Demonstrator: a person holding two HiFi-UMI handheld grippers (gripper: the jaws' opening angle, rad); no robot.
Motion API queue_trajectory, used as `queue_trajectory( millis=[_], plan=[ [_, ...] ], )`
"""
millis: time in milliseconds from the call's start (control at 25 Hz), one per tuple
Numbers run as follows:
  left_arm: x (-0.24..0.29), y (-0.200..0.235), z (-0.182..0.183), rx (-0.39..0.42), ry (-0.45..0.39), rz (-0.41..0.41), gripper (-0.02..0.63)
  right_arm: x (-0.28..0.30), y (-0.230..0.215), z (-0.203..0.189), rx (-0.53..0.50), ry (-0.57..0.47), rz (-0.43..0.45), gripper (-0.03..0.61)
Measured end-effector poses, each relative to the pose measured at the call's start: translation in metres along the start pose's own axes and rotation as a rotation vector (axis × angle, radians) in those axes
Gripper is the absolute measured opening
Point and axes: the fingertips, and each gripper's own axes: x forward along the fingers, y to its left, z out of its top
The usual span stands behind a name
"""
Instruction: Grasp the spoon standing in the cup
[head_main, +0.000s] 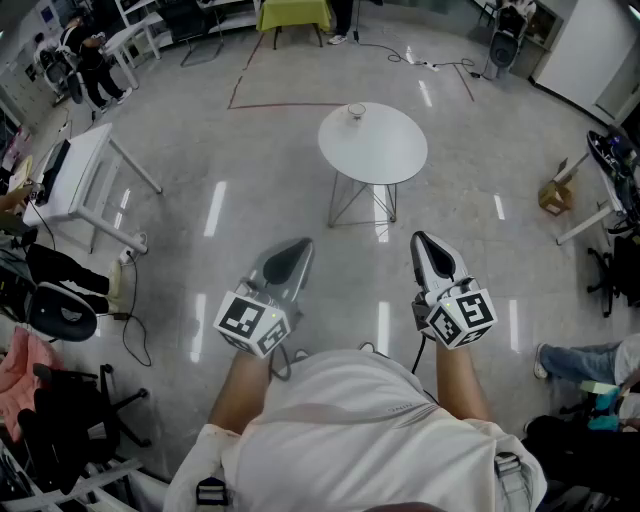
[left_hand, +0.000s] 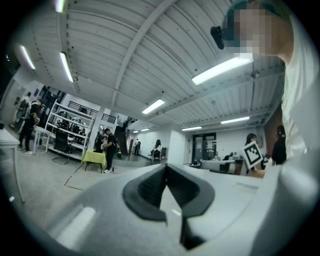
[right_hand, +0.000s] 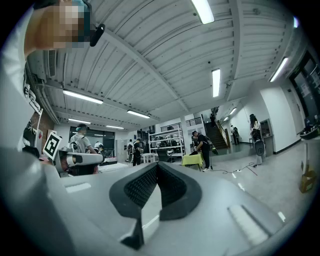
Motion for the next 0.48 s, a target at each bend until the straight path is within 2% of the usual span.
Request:
queue_trajectory(
  millis=[480],
  plan=[
    [-0.004, 0.0018, -0.006, -0.016, 0.034, -0.003, 0.002, 0.0067, 0.0017, -0.0065, 0.018, 0.036, 0.002, 0.005]
  ],
)
